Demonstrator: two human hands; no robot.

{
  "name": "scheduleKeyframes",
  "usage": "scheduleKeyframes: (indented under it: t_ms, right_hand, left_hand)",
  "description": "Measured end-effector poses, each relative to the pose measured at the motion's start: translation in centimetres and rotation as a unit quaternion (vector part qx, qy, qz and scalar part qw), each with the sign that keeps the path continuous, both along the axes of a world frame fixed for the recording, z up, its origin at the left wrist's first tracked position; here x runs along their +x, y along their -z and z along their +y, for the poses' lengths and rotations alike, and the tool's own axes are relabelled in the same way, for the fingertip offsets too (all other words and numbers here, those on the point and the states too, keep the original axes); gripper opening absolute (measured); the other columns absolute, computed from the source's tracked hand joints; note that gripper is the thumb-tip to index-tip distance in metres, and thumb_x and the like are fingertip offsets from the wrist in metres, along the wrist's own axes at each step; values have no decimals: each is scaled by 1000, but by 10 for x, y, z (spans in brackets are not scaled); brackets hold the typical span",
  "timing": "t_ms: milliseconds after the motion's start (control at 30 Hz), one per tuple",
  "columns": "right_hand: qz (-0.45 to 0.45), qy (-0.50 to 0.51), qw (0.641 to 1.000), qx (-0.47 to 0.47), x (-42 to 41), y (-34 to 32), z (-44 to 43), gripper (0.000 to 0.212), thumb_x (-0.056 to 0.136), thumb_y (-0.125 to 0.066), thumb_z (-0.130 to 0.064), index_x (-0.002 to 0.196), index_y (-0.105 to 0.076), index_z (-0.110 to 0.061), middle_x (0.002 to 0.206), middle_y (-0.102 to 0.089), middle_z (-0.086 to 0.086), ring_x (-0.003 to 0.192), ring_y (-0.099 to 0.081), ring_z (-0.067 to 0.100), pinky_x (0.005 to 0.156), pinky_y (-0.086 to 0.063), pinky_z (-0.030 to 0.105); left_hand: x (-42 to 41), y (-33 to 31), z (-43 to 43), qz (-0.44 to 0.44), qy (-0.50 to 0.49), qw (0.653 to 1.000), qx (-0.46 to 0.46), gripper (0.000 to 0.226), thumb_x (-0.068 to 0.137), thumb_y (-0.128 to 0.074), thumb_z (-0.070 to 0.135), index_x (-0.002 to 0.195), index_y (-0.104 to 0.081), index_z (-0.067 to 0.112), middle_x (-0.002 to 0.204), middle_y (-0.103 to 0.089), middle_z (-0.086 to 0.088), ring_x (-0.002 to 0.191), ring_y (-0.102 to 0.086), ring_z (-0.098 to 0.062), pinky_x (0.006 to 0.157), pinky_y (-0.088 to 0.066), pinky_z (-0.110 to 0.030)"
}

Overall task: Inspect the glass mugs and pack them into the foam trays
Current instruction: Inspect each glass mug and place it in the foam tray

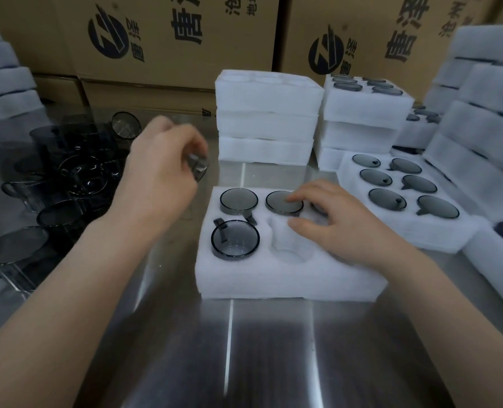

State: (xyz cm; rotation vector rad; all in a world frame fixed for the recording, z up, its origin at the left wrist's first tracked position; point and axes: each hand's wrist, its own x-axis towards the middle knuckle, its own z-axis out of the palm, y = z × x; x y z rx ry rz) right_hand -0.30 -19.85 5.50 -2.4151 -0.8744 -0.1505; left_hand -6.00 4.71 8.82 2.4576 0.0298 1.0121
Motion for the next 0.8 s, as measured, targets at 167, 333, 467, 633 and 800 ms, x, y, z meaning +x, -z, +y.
scheduleKeyframes:
  t_ms: [167, 333, 467, 633, 800]
  right_hand:
    - [124, 69, 943, 300, 4, -9, -1, 30, 97, -56, -28, 128, -53, -30, 109, -66, -1, 92, -65, 11, 88, -50, 26]
    - [280, 14, 831, 481, 5, -18, -3, 37, 103, -44, -37, 135, -48, -18, 113, -68, 12, 93, -70, 22, 70, -54, 32]
    - [299, -5, 826, 477, 3, -18, 0, 31, 102, -47, -28, 117, -63, -6, 104, -67, 14, 96, -67, 27, 70, -56, 35]
    - [346, -15, 753, 559, 3, -17, -2, 17, 99, -52, -12, 113, -60, -9, 110, -64, 16, 101, -69, 35, 73, -59, 41]
    - [359, -77, 764, 530, 5, -17, 5, 9, 99, -52, -16, 99, -57, -9, 113, -67, 17, 103, -68, 39, 77, -58, 45]
  left_hand:
    - [23, -17, -38, -78, 203, 973, 80, 38, 75, -54, -17, 103, -59, 9, 106, -41, 1, 93, -47, -14, 74, -49, -23]
    - [33, -12, -74, -60, 338, 927, 149, 43, 75, -54, -22, 110, -58, 2, 112, -51, -14, 95, -54, -28, 74, -53, -43]
    - [35, -1, -80, -45, 365, 922, 121, 45, 79, -58, -15, 119, -57, 5, 113, -57, -10, 100, -54, -18, 85, -49, -33]
    - [44, 12, -67, 13, 309, 950, -50, 75, 79, -78, 20, 142, -37, 27, 138, -45, 7, 125, -45, -4, 100, -33, -5]
    - [53, 25, -59, 132, 353, 899, -222, 64, 74, -82, 14, 132, -54, 19, 126, -63, 7, 117, -59, -5, 103, -45, -26]
